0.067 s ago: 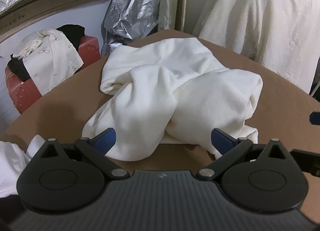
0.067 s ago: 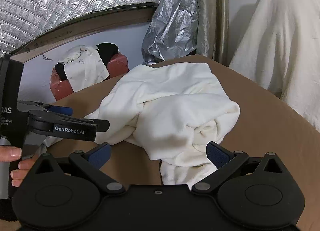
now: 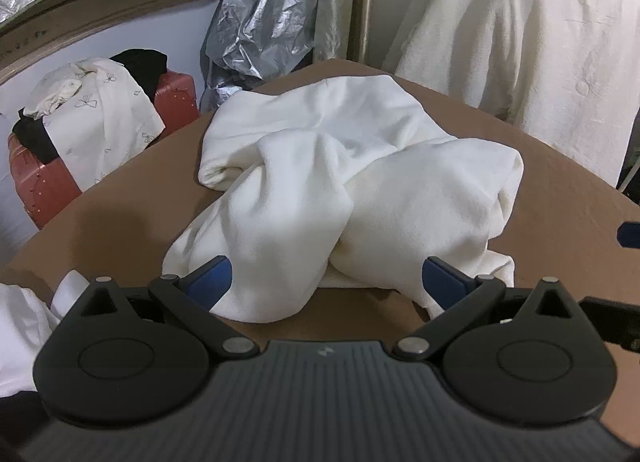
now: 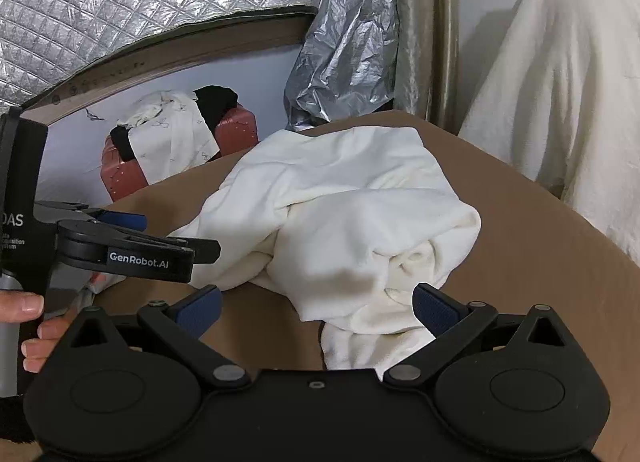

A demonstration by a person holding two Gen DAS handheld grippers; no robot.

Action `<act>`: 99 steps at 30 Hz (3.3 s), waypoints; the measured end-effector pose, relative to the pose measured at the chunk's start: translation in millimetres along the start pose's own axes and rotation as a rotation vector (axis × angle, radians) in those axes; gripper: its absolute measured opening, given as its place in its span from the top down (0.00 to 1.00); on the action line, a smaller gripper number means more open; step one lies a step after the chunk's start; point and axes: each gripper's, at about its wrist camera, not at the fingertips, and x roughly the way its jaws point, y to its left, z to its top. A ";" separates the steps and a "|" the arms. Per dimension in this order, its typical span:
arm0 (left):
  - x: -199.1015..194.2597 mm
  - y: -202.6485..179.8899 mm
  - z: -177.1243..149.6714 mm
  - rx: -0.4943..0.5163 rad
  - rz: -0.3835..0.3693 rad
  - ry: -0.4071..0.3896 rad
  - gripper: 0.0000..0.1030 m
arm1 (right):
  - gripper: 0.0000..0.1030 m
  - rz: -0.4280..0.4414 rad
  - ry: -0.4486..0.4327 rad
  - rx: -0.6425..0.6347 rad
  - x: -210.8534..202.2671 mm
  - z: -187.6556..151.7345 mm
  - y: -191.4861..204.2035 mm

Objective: Fold clothes

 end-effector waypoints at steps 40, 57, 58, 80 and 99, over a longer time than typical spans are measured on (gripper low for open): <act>-3.0 -21.0 -3.6 0.097 -0.022 -0.009 0.00 | 0.00 -0.014 -0.010 0.056 -17.5 -15.5 -22.0; -3.9 -24.3 -5.0 0.088 -0.034 -0.012 0.00 | 0.00 -0.020 -0.007 0.044 -19.8 -17.6 -21.1; -3.9 -23.0 -4.6 0.074 -0.037 -0.013 0.00 | 0.00 -0.021 -0.006 0.043 -19.9 -17.7 -21.1; 106.0 106.0 -21.7 -0.373 0.110 -0.077 0.00 | 0.00 0.192 0.054 0.670 104.2 -21.1 -148.4; 206.0 135.2 -46.3 -0.700 -0.454 -0.005 0.37 | 0.55 0.318 0.047 0.928 265.6 -11.6 -183.7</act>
